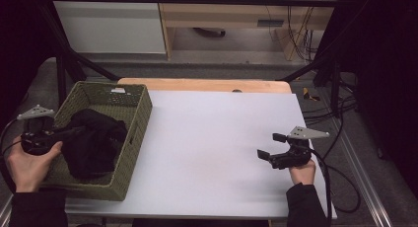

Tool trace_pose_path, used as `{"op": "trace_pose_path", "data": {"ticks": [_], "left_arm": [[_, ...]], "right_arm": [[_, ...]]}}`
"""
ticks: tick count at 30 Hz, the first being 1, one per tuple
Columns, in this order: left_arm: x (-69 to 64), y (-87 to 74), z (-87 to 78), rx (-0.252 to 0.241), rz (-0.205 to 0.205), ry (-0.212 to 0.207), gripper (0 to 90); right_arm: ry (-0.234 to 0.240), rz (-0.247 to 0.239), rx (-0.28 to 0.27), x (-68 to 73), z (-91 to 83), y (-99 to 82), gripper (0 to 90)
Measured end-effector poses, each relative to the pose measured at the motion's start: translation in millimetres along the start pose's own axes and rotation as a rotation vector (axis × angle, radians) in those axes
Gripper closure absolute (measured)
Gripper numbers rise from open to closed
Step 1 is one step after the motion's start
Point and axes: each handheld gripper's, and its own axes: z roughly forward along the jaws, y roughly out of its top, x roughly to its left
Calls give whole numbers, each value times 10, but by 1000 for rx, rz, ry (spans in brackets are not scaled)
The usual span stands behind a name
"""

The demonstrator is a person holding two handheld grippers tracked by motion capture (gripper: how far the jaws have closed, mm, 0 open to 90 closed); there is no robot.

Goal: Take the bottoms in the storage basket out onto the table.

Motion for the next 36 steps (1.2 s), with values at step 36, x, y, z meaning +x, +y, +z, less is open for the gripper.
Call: {"op": "trace_pose_path", "data": {"ticks": [36], "left_arm": [[-72,334,-398,-97,76,-24,759]], "right_arm": [[1,2,-1,2,3,2,38]]}}
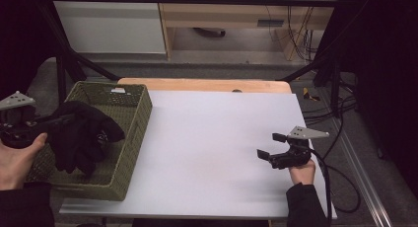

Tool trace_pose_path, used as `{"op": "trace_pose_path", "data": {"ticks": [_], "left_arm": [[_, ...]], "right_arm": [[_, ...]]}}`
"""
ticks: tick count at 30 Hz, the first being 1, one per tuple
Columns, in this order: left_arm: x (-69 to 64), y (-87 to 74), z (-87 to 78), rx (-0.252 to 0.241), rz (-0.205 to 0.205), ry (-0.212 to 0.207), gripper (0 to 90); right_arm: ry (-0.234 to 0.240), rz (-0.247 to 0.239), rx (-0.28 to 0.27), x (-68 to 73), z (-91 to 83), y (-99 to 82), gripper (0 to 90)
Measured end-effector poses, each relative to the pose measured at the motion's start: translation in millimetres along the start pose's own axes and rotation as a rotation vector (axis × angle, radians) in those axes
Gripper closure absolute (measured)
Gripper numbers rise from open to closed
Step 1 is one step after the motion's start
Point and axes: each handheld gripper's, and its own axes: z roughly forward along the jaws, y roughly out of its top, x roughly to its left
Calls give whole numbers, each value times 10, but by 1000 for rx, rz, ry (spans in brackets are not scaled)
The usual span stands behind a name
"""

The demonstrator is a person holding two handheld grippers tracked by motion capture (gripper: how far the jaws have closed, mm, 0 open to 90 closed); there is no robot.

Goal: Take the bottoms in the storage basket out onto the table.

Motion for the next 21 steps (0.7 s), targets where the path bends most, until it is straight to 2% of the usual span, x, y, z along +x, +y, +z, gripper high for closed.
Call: {"op": "trace_pose_path", "data": {"ticks": [7,21], "left_arm": [[-4,83,-26,-2,18,-20,759],[-67,212,-93,-21,51,-31,759]], "right_arm": [[-3,1,-2,-1,-8,2,39],[-1,1,-2,0,-7,3,39]]}}
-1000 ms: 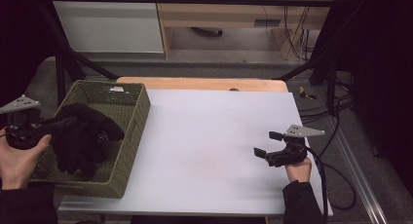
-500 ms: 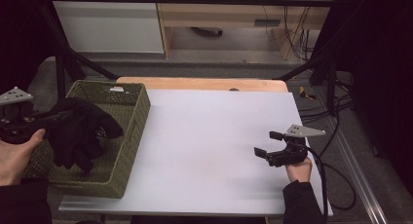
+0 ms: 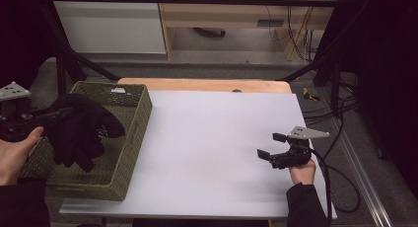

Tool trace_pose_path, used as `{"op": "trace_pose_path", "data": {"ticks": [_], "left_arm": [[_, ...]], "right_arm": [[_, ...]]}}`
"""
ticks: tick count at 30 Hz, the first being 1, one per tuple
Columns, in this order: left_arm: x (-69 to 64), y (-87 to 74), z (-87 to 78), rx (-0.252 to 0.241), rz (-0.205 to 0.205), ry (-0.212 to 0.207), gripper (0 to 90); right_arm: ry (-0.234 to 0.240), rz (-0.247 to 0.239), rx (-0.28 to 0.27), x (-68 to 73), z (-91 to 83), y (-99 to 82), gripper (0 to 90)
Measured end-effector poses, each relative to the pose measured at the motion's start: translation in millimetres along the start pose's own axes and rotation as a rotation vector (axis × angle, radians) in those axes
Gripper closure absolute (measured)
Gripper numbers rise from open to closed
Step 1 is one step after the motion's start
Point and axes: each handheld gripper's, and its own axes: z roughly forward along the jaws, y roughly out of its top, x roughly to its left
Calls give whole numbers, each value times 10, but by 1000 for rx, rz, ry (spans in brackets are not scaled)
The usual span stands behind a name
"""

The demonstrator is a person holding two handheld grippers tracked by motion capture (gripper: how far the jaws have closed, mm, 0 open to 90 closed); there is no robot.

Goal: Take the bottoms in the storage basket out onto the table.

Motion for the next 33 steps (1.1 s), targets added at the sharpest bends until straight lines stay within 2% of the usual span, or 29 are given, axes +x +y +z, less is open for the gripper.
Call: {"op": "trace_pose_path", "data": {"ticks": [15,33], "left_arm": [[-75,145,-60,-14,24,-19,760],[-227,317,-97,-30,65,-45,760]], "right_arm": [[0,0,1,-1,3,-1,38],[-2,0,2,-2,1,-1,39]]}}
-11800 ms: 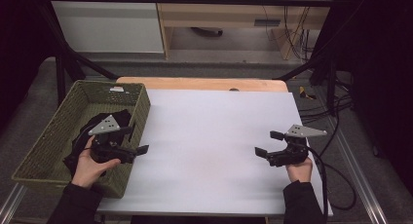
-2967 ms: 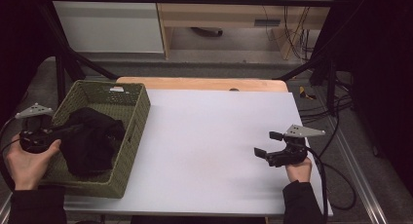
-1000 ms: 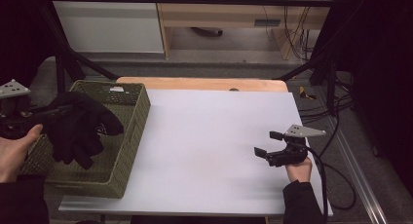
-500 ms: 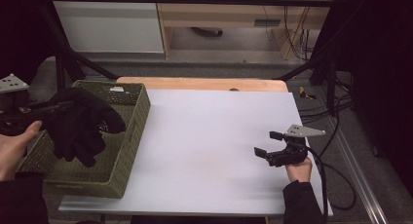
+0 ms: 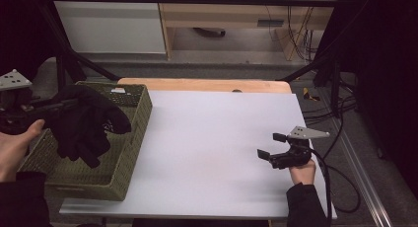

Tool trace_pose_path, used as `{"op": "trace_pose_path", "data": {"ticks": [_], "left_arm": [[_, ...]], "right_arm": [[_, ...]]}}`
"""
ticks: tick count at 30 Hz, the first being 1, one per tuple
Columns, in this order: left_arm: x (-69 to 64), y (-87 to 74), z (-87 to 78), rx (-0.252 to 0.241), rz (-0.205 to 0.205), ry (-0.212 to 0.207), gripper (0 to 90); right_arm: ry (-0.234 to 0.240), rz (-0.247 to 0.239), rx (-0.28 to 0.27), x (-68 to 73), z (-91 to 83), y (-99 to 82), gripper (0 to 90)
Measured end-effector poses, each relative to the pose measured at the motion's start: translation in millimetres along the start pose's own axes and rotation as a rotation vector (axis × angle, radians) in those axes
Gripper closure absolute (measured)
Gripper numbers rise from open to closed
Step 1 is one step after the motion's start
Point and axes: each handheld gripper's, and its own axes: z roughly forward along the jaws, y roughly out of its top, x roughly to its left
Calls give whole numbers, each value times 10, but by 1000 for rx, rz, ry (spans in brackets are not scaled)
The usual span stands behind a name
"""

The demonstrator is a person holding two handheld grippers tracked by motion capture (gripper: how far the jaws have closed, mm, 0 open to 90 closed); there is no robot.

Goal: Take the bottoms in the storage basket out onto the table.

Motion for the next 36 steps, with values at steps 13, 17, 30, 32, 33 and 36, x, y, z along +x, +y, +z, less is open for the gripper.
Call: {"op": "trace_pose_path", "data": {"ticks": [13,17,30,32,33,36], "left_arm": [[-95,139,-28,-15,24,-16,760],[-118,175,-26,-23,34,-17,760],[-237,297,-16,-37,50,-47,760],[-261,312,-10,-39,53,-52,760],[-273,321,-8,-42,53,-56,760],[-306,348,1,-49,58,-65,760]], "right_arm": [[1,-1,0,1,0,0,39],[0,2,-1,1,-3,1,38],[1,0,-1,1,-1,1,38],[0,1,-2,1,-4,2,39],[0,1,-2,1,-4,2,39],[0,-1,0,1,-2,1,39]]}}
